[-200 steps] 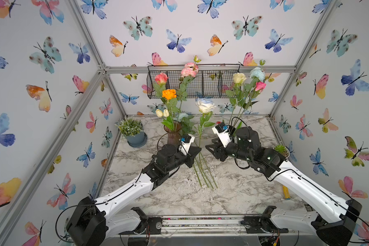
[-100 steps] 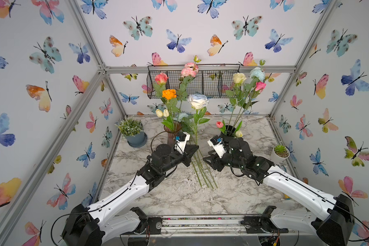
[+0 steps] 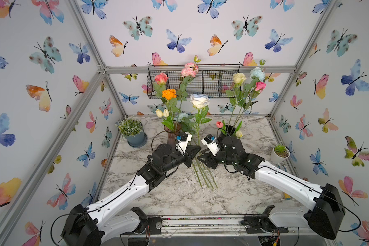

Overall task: Pick out blue flowers from the vase
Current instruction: Place the flower at the center of the board.

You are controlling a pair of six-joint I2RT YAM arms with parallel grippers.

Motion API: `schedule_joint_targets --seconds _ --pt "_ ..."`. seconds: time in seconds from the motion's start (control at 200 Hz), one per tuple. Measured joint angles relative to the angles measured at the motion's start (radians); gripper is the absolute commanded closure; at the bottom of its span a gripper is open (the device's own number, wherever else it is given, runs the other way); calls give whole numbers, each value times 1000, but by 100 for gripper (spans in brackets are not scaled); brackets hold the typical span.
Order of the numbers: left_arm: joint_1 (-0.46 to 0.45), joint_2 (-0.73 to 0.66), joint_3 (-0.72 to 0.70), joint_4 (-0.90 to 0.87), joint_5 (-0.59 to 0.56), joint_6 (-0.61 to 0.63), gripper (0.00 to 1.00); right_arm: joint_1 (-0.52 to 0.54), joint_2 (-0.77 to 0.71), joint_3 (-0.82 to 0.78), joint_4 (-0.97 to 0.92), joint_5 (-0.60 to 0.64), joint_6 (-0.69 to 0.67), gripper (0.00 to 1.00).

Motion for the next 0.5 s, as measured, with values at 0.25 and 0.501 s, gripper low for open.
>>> schedule_joint_targets --seconds 0.25,0.501 --pt "-6 2 0 -2 -27 -5 100 16 23 22 9 5 -4 98" --pt "-9 -5 -8 5 -53 -16 56 25 9 22 4 37 0 98"
